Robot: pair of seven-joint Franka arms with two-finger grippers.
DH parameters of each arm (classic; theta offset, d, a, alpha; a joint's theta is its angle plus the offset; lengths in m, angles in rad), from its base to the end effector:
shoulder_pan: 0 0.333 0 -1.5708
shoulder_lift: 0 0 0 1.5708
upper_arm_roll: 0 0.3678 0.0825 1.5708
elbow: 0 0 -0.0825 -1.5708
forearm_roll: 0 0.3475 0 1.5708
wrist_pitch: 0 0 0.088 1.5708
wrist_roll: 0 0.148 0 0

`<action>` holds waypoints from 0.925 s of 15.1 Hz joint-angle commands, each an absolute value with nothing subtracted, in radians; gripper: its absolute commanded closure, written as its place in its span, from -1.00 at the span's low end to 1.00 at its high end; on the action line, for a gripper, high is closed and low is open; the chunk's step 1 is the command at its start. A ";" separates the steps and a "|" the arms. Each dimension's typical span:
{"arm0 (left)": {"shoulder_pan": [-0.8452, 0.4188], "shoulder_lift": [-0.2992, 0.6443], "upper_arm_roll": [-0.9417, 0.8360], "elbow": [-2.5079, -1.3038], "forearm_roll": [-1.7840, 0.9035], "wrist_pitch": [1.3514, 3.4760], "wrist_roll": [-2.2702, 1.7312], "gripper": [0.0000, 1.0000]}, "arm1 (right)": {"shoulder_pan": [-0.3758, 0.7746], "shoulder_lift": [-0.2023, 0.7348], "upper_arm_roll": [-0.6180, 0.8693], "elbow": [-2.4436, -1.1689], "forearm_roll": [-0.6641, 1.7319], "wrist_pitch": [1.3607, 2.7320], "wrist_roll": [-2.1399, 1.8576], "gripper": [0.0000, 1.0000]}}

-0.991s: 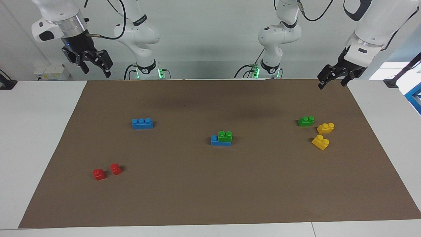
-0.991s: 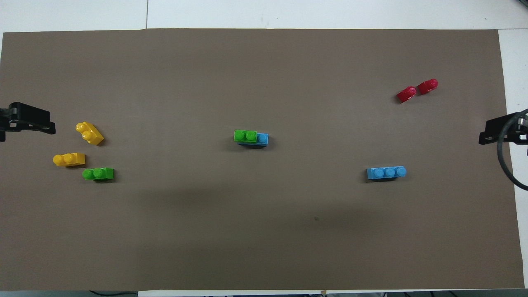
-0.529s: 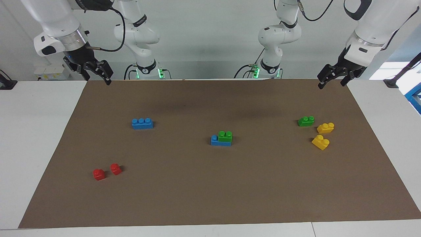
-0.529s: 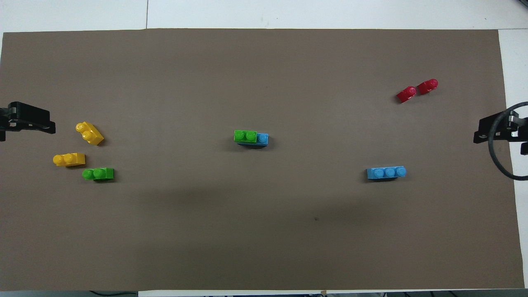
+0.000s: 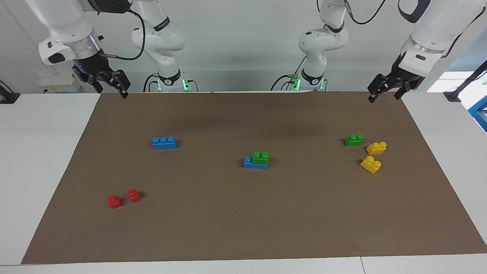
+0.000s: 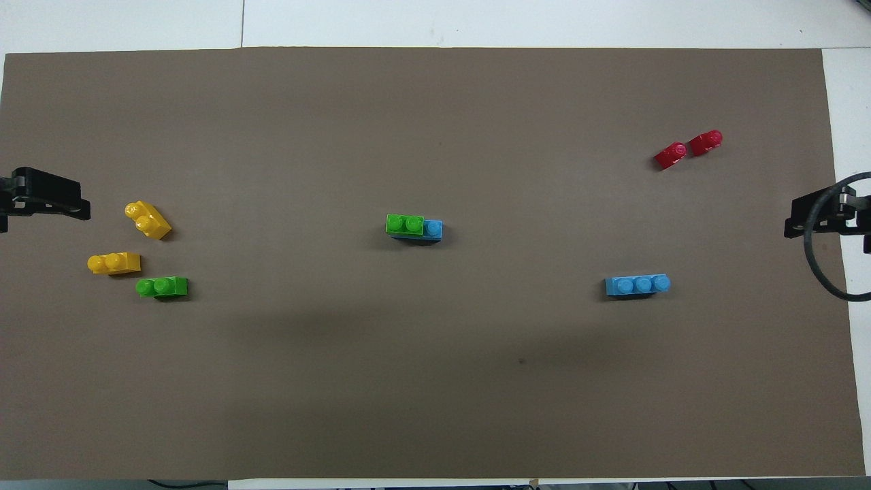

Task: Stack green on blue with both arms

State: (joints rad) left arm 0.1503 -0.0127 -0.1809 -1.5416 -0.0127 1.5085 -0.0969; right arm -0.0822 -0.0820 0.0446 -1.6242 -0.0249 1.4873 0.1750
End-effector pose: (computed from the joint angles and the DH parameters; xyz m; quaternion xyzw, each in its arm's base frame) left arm 0.5063 -0.0182 0.6489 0.9994 0.0328 -0.0106 0.0045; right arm 0.4764 -0.0207 0.6461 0.9938 -0.1069 -0.0264 0.0161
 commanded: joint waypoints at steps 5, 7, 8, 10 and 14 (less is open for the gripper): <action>0.141 0.000 -0.176 -1.514 -0.023 1.500 -0.095 -1.00 | -0.092 -0.104 0.052 -1.652 -0.043 1.519 0.041 -0.85; 0.144 0.000 -0.176 -1.514 -0.025 1.500 -0.095 -1.00 | -0.092 -0.104 0.052 -1.654 -0.043 1.519 0.043 -0.85; 0.144 0.000 -0.176 -1.514 -0.025 1.500 -0.095 -1.00 | -0.089 -0.104 0.054 -1.654 -0.043 1.517 0.043 -0.85; 0.144 0.000 -0.176 -1.514 -0.025 1.500 -0.095 -1.00 | -0.087 -0.104 0.054 -1.654 -0.043 1.514 0.041 -0.85; 0.144 0.000 -0.176 -1.514 -0.025 1.500 -0.095 -1.00 | -0.083 -0.106 0.054 -1.661 -0.041 1.517 0.002 -0.86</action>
